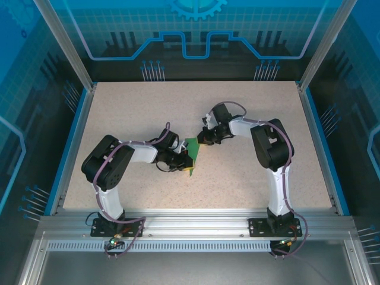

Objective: Fold a paper plane with a square sheet of paper (fold left side to right side)
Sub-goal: Fold the wing for the fifth time at the center of the table.

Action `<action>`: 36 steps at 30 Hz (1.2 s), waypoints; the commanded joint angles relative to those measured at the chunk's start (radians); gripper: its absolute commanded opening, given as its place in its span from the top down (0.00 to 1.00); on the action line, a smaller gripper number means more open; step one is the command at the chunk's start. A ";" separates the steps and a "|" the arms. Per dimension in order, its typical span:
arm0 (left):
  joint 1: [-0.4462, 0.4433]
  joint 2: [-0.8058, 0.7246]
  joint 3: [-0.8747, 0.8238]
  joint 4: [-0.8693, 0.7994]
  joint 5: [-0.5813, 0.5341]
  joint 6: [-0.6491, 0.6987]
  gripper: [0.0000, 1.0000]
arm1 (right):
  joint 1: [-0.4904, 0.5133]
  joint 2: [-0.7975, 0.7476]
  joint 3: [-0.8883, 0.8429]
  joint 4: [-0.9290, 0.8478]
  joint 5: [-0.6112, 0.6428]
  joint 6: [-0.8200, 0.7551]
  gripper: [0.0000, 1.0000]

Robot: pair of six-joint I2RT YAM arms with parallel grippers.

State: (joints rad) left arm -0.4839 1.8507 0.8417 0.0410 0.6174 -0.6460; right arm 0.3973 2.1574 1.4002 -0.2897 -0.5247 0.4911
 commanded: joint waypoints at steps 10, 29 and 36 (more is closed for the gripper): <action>-0.015 0.041 -0.047 -0.101 -0.044 0.024 1.00 | -0.078 0.093 0.116 -0.055 0.080 -0.035 0.93; -0.018 0.030 -0.047 -0.094 -0.042 0.026 1.00 | -0.100 -0.089 0.067 -0.040 0.059 -0.008 0.93; -0.018 0.030 -0.045 -0.093 -0.042 0.029 1.00 | -0.010 -0.243 -0.181 0.087 -0.001 0.073 0.92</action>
State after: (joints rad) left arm -0.4847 1.8507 0.8383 0.0517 0.6144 -0.6456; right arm 0.3382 1.9472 1.2842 -0.2665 -0.4839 0.5182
